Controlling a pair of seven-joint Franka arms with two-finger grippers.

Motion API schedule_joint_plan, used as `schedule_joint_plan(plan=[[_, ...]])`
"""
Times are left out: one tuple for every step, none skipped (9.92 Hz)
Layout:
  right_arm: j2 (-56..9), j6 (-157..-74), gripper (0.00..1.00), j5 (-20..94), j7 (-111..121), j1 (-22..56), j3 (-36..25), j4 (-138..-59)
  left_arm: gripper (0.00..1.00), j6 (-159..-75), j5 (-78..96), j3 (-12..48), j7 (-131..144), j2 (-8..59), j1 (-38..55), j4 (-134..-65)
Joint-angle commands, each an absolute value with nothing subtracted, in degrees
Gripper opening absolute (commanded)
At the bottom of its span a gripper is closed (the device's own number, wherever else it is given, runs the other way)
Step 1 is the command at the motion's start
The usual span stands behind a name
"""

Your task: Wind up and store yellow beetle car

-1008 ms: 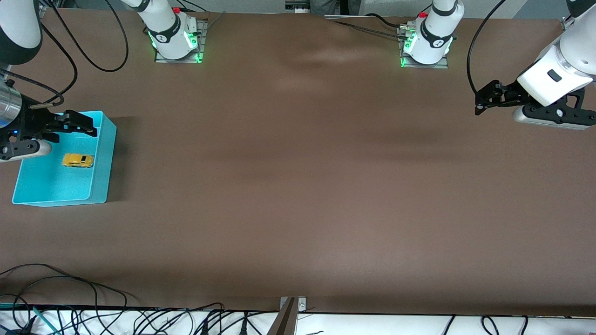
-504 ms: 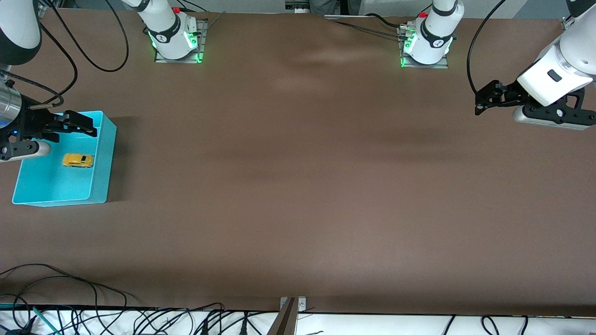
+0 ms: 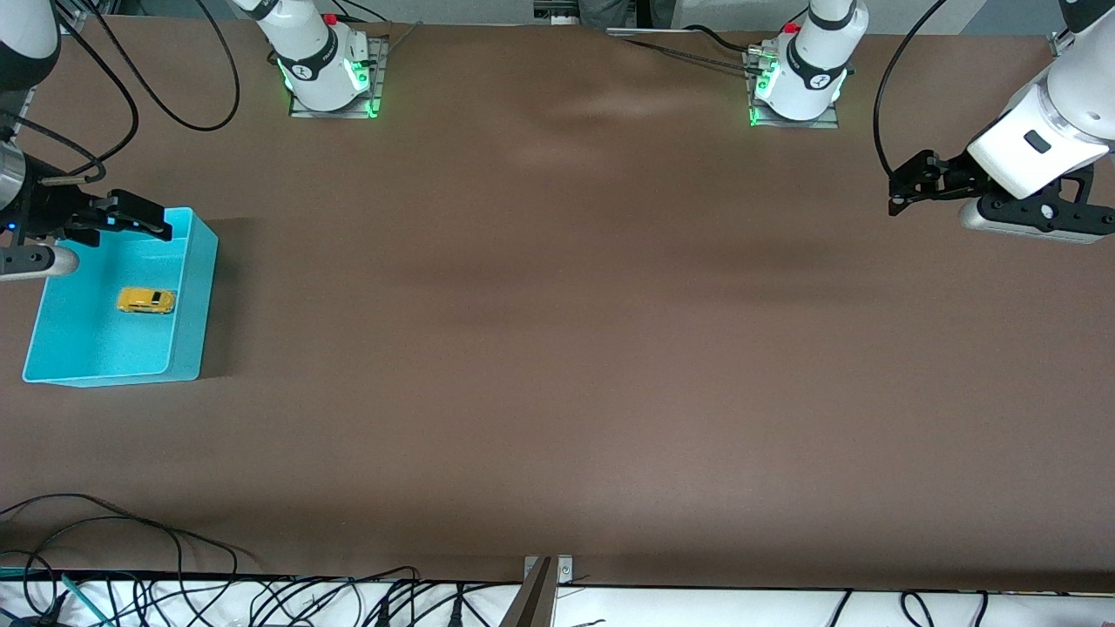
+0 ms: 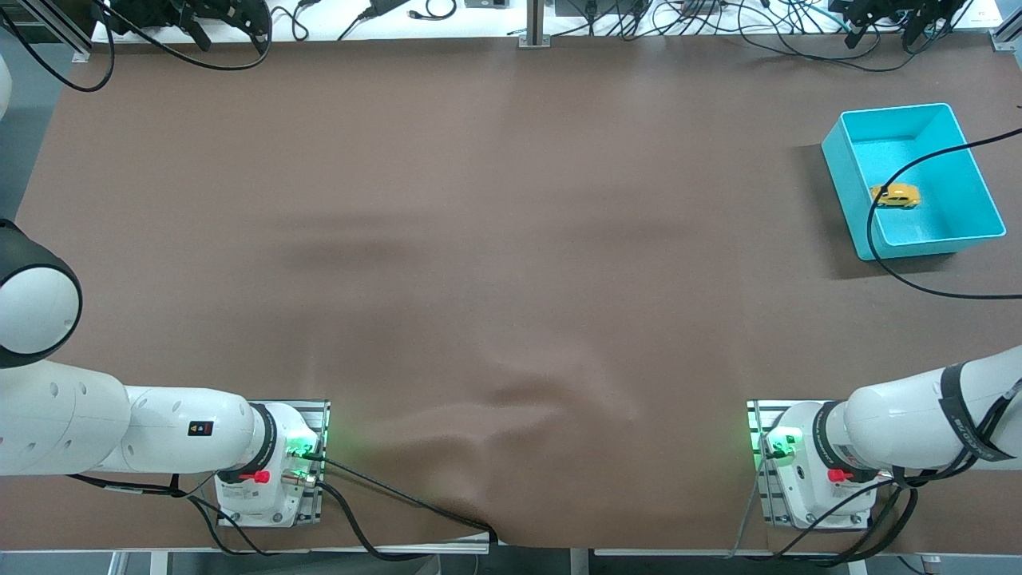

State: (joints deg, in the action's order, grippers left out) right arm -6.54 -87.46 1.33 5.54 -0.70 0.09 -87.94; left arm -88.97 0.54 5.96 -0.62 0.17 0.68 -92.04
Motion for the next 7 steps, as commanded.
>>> schedule_joint_plan(plan=[[-3.7,-88.8,1.0,0.4,4.5,-3.5,3.2,-91.3,1.0,-88.5,1.5,6.0,-0.5,-0.7,0.5,-92.3],[-3.8,-88.6,1.0,0.4,4.5,-3.8,3.4,-91.2,1.0,-88.5,1.4,6.0,-0.5,-0.7,0.5,-92.3],[-3.8,-88.6,1.0,0.4,4.5,-3.8,3.4,-91.1,1.0,-88.5,1.4,6.0,-0.5,-0.7,0.4,-92.3],[-3.9,-88.4,1.0,0.4,4.6,-3.8,3.4,-91.1,1.0,-88.5,1.4,6.0,-0.5,-0.7,0.5,-92.3],[-3.9,-88.5,1.0,0.4,4.7,-3.8,3.4,-91.0,1.0,-88.5,1.4,6.0,-0.5,-0.7,0.4,-92.3],[-3.9,-88.5,1.0,0.4,4.5,-3.8,3.4,-91.0,1.0,-88.5,1.4,6.0,-0.5,-0.7,0.5,-92.3],[-4.0,-88.7,1.0,0.4,4.5,-3.8,3.4,-91.0,1.0,-88.5,1.4,6.0,-0.5,-0.7,0.5,-92.3]])
